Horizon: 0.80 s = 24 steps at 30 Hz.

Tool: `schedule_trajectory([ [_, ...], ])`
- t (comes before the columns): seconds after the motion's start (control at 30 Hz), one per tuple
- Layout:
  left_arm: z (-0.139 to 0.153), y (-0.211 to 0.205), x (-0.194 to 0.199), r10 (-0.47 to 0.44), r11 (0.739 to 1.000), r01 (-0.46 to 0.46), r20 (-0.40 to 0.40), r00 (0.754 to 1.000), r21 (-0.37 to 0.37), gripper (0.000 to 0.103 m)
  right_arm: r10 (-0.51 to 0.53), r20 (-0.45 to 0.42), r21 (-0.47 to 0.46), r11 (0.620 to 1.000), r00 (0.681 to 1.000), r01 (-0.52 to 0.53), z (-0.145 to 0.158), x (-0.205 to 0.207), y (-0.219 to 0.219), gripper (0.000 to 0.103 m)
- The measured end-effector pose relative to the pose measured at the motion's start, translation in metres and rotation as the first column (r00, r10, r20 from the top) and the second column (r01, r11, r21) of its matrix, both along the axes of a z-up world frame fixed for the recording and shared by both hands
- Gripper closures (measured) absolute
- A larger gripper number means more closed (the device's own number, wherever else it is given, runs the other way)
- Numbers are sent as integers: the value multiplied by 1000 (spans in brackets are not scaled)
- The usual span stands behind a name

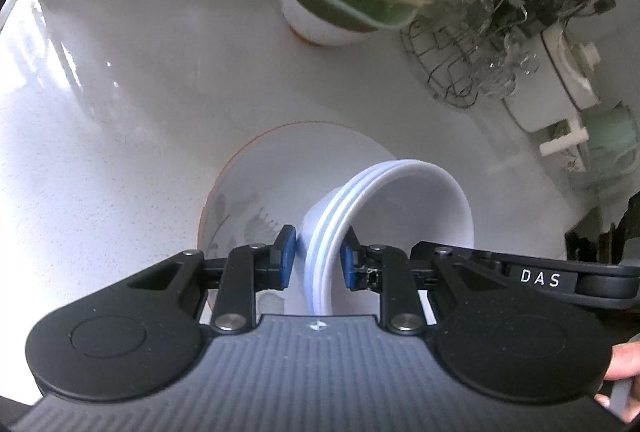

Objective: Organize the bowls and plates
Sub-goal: 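Lower the bowl stack onto the plate stack and open both grippers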

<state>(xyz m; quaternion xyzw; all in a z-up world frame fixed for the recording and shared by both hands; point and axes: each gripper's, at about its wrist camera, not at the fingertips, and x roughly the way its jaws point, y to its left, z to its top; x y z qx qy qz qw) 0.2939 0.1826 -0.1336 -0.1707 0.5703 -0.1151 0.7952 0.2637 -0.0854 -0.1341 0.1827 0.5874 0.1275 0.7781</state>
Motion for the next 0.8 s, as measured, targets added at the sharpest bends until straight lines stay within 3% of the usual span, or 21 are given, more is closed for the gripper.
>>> schedule_trajectory([
  [0.47,-19,-16,7,-59,997,60,-20,998,47,77,-26,12,-63,998,1000,27,-10,1,2,89],
  [0.53,-18,-18,8,-67,996,68,-22,998,54,74,-32,15,-53,998,999,33,-9,-1,0,88],
  [0.63,-16,-21,11,-59,997,60,-15,998,50,59,-41,38,-63,997,998,43,-4,-4,0,87],
  [0.8,3,-21,6,-63,995,60,40,997,83,55,-16,124,-103,994,992,29,14,-10,5,84],
])
